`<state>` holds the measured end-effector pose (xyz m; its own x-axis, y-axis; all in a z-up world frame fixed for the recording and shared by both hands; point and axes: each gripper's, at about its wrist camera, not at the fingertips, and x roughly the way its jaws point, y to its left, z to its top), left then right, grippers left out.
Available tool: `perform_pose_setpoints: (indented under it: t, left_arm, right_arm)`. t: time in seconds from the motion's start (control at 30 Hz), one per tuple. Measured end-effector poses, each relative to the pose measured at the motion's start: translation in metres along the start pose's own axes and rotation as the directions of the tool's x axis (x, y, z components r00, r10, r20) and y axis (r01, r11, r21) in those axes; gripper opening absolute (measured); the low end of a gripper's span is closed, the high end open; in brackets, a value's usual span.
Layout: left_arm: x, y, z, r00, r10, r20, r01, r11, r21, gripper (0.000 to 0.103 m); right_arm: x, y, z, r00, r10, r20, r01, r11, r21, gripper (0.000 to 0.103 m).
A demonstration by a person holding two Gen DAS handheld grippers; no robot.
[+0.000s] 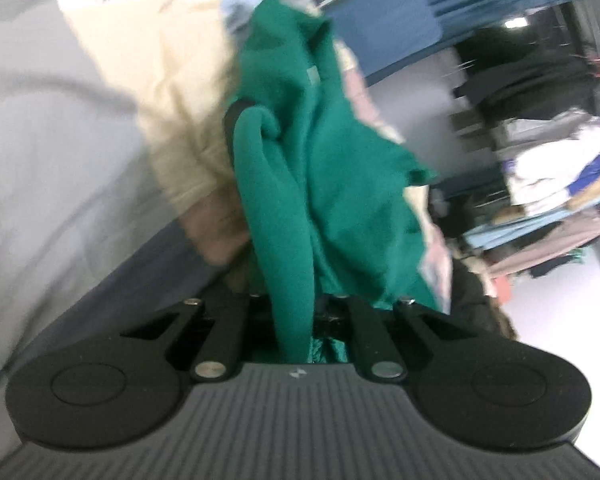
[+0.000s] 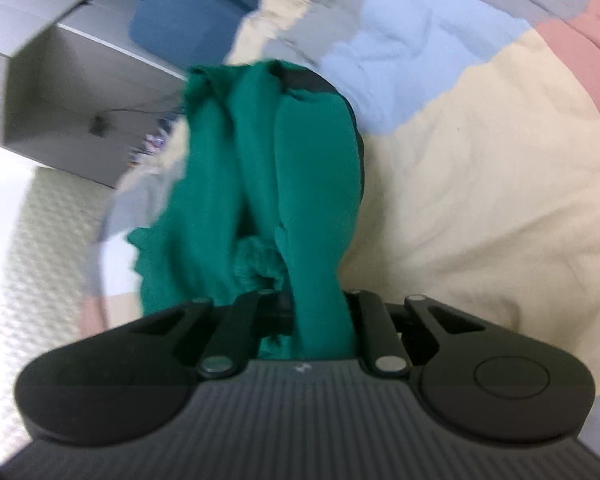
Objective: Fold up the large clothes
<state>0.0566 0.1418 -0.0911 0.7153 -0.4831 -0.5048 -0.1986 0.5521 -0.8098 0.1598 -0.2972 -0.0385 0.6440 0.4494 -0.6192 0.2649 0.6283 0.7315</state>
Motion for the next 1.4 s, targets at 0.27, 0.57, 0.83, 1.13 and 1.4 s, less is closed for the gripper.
perform_pose_setpoints:
  t: [0.27,0.57,0.83,1.13,1.4]
  left_arm:
    - [-0.041,-0.009,-0.010,0.997,-0.068,0.023,0.068,0.998,-0.007,0.009]
    - [-0.095,-0.036,-0.024,0.988,-0.154,0.019,0.155,0.988,-0.015,0.009]
    - [-0.186,-0.077,-0.052,0.972,-0.232,0.032,0.230,0.972,0.056,0.009]
    - [-0.212,-0.074,-0.055,0.965,-0.249,0.087,0.248,0.969,0.025,0.009]
    - [-0.128,-0.100,0.029,0.976,-0.125,0.179,0.118,0.992,0.054,0.010]
  right_arm:
    - [-0.031,0.017,-0.001,0.999,0.042,-0.033,-0.044,0.997,-0.068,0.011]
    - [-0.084,0.042,-0.005,0.977,0.211,-0.021,-0.212,0.972,-0.102,0.010]
    - [-0.161,0.048,-0.010,0.943,0.333,0.012,-0.330,0.938,-0.106,0.011]
    - [-0.163,0.049,-0.004,0.944,0.329,0.021,-0.326,0.941,-0.092,0.011]
    - [-0.086,0.085,0.064,0.967,0.249,0.045,-0.247,0.967,-0.055,0.011]
